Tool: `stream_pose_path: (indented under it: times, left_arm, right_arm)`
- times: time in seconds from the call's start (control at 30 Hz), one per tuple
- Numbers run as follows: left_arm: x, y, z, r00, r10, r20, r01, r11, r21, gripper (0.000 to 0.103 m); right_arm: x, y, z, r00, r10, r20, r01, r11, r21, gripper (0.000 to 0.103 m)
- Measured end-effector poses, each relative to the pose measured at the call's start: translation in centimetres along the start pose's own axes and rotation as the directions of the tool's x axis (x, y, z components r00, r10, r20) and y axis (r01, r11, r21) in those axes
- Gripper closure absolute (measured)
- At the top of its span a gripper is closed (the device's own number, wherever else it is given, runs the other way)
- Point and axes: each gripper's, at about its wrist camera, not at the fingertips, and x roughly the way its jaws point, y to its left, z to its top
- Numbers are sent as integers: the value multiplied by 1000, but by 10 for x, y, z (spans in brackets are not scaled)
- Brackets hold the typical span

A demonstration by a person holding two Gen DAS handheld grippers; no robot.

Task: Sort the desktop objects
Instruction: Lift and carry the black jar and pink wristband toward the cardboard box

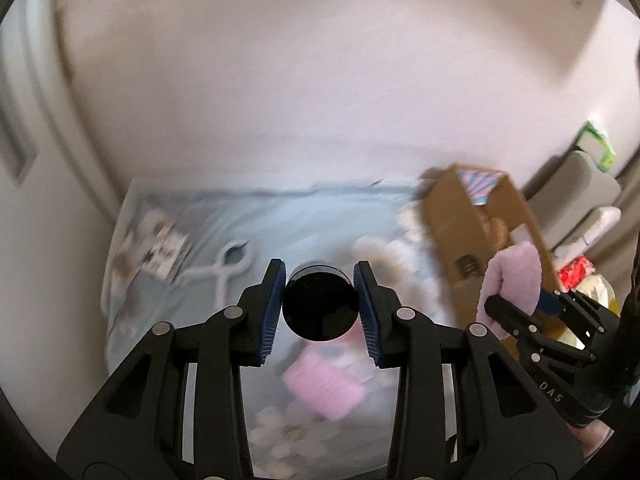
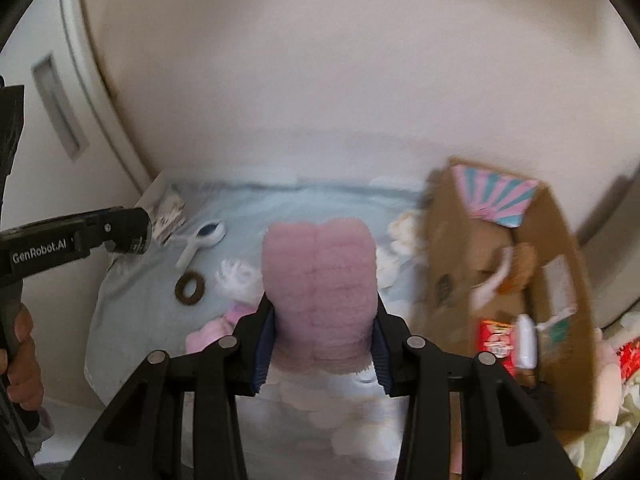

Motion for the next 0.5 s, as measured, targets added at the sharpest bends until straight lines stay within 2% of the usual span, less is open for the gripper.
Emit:
stream_pose_path:
  times: [0.2,0.5]
  left_arm:
    - [2,-74,25,997,-76,12,74,989,125,71]
    - [19,-173,36,987,-161,1,155,953,261,71]
  right_arm:
    - [-39,-48,-5,995,-87,51,82,992,91,64]
    - [-67,-109,-28,985,-165,53,148,960,236,64]
